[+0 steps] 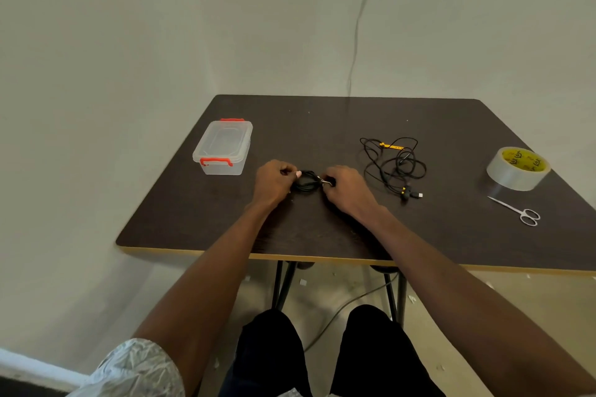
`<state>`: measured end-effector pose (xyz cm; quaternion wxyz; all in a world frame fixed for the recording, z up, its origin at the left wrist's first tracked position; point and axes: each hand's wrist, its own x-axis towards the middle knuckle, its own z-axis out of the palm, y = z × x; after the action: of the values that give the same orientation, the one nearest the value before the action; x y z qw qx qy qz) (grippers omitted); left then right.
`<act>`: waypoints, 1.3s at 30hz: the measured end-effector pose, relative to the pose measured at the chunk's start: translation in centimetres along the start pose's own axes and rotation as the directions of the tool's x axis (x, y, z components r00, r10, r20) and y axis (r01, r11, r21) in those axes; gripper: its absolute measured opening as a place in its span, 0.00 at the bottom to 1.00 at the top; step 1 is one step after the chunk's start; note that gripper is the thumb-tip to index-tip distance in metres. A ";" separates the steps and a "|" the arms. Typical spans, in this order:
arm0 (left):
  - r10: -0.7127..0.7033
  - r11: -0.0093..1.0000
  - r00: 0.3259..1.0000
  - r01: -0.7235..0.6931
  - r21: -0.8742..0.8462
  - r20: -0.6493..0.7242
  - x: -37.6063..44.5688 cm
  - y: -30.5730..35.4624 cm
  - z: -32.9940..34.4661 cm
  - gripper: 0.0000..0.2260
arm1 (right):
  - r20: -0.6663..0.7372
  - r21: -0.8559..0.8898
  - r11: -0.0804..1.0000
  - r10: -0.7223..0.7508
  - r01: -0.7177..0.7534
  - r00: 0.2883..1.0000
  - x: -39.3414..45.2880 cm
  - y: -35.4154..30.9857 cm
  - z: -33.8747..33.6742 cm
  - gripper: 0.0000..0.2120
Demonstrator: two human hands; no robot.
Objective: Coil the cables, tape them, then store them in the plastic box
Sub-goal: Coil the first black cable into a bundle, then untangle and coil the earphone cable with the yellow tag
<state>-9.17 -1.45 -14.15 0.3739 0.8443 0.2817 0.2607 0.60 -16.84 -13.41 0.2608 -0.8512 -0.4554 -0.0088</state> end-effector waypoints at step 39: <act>0.111 0.992 0.987 -0.103 -0.073 0.114 -2.0 11.6 9.0 0.08 | -0.442 0.280 0.851 0.526 -0.445 0.727 -2.6 9.7 -9.6 0.10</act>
<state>-1.46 -13.67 -10.85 0.4036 0.8591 0.2043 0.2393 8.81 -27.54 -10.02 0.4284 -0.8850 -0.1313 -0.1263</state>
